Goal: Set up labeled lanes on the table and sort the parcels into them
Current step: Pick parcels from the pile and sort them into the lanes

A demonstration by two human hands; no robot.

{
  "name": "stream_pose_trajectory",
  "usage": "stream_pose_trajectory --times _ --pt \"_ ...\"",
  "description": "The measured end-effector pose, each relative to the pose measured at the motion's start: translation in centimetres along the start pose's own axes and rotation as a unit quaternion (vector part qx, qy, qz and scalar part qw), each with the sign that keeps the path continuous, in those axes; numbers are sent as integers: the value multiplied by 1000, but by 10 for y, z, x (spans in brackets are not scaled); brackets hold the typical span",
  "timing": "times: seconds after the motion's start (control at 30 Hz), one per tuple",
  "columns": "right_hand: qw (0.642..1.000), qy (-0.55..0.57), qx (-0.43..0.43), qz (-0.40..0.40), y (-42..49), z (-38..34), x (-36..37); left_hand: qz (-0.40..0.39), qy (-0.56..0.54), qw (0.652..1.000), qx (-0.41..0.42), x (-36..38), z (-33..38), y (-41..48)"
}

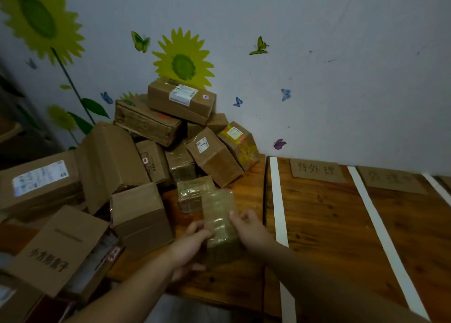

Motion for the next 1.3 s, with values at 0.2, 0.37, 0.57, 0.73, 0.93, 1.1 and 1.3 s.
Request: stream_pose_trajectory --times 0.2,0.37,0.57,0.73,0.93,1.1,1.3 --pt "990 39 -132 5 -26 -46 -46 47 -34 979 195 16 73 -31" --pt "982 -14 -189 -17 -55 -82 -78 14 -14 987 160 53 90 -48" --pt "979 -17 -201 15 -79 -92 -120 25 -49 975 214 82 114 -69" --pt "957 185 -220 -43 -95 -94 -134 -96 -90 960 248 115 135 -86" --pt "971 101 -215 10 -100 -102 -144 -132 -97 957 241 110 155 -93" --pt "984 69 -154 64 -101 -82 -142 -131 -15 975 181 117 144 -71" --pt "980 80 -141 113 -109 -37 -152 -113 -22 984 133 147 109 -34"
Point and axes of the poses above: each hand's wrist, its own y-axis towards the middle knuckle, its own x-axis out of the palm, z = x × y, the point moved 8 cm from there along y, towards the middle knuckle, and after that the axes turned 5 degrees about -y, right-handed, at the moved point
